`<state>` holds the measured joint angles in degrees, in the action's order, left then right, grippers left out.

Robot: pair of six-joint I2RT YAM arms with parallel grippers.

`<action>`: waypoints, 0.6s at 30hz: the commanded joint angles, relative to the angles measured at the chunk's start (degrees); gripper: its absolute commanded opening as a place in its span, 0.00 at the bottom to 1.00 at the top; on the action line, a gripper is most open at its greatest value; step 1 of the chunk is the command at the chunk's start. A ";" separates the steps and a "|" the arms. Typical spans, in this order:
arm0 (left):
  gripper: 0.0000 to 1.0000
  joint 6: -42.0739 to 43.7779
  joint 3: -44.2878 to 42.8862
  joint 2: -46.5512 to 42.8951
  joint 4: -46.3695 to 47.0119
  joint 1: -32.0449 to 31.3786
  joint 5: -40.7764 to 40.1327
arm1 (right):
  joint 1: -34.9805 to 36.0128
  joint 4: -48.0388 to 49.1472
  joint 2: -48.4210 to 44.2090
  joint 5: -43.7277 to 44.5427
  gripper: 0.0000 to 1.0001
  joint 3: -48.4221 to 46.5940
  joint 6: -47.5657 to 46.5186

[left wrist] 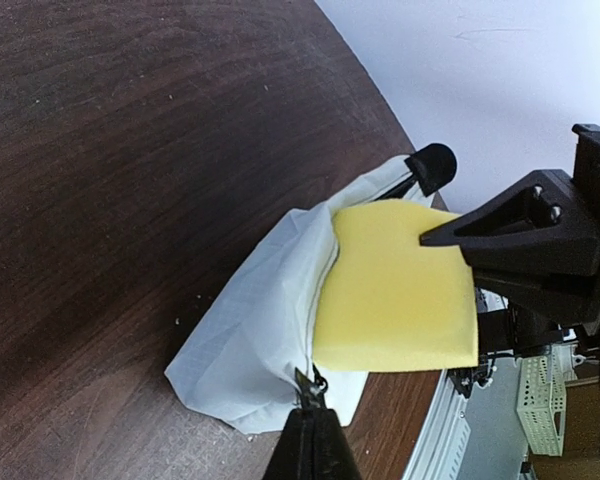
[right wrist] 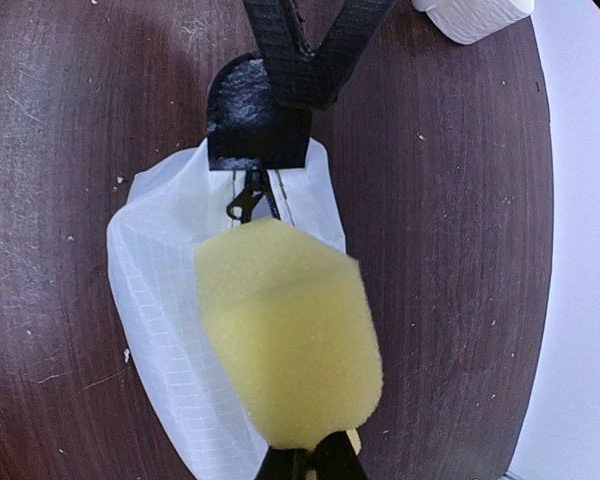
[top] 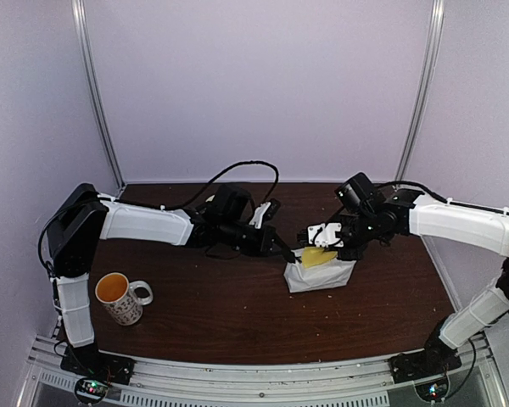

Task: Sort the hair-cutting tools
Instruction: Place the sponge in the kit bag.

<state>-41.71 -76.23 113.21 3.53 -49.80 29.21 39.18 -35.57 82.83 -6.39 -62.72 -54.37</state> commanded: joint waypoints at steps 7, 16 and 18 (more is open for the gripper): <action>0.00 0.71 0.45 -1.14 4.29 0.49 1.71 | 0.02 7.62 2.01 10.68 0.00 2.92 -1.21; 0.00 1.53 -0.80 -0.28 1.31 0.75 0.91 | 0.02 14.73 2.30 18.87 0.00 5.18 1.06; 0.00 1.68 -1.00 -0.30 0.75 0.82 0.77 | 0.02 15.12 2.47 18.88 0.00 5.64 0.42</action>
<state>-41.43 -76.23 113.21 4.43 -49.52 29.47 39.44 -24.14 84.79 6.66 -58.43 -54.59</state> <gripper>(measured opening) 0.011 0.019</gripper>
